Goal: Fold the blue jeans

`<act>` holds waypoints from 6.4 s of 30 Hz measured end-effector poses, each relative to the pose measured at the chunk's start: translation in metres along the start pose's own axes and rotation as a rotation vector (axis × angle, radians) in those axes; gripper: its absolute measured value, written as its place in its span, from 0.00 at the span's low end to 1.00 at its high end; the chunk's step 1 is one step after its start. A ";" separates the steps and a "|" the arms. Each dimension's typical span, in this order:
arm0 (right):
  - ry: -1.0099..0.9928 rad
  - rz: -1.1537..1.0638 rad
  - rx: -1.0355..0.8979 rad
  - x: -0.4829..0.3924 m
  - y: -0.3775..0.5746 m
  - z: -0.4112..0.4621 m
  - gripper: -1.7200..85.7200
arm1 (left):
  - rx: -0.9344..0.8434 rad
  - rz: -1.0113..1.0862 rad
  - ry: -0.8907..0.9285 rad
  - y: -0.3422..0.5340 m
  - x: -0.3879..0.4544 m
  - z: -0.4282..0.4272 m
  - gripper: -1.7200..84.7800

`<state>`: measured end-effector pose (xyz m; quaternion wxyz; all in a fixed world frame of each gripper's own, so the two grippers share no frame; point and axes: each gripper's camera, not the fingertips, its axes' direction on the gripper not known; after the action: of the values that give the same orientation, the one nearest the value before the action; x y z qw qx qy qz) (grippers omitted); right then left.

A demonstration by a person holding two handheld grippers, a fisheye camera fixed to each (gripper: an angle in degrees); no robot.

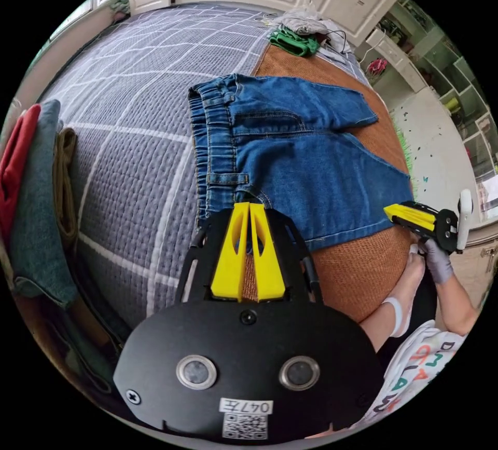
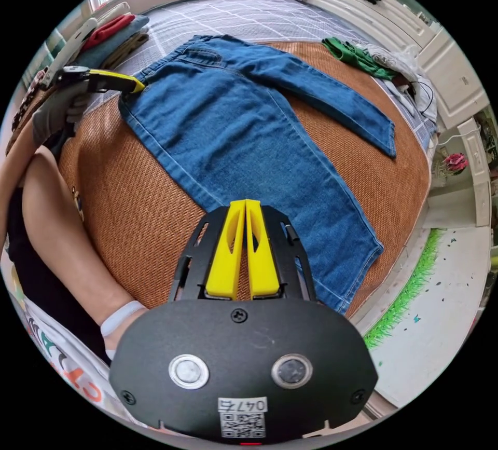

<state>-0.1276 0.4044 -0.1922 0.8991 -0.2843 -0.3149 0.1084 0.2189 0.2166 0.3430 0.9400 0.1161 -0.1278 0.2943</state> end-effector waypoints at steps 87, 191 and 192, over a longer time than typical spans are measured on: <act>0.131 -0.155 0.354 0.077 -0.012 -0.225 0.02 | 0.404 -0.707 0.702 0.254 -0.221 -0.086 0.08; -0.290 0.161 0.463 0.037 0.003 -0.100 0.10 | -0.191 -0.286 0.892 0.010 0.047 0.273 0.22; -0.282 0.147 0.464 0.035 0.002 -0.105 0.11 | -0.188 -0.294 0.889 0.011 0.046 0.275 0.22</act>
<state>-0.0350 0.3727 -0.2427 0.8772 -0.0749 -0.3821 0.2809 0.2013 0.1687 0.6174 0.9416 -0.0897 0.2786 0.1663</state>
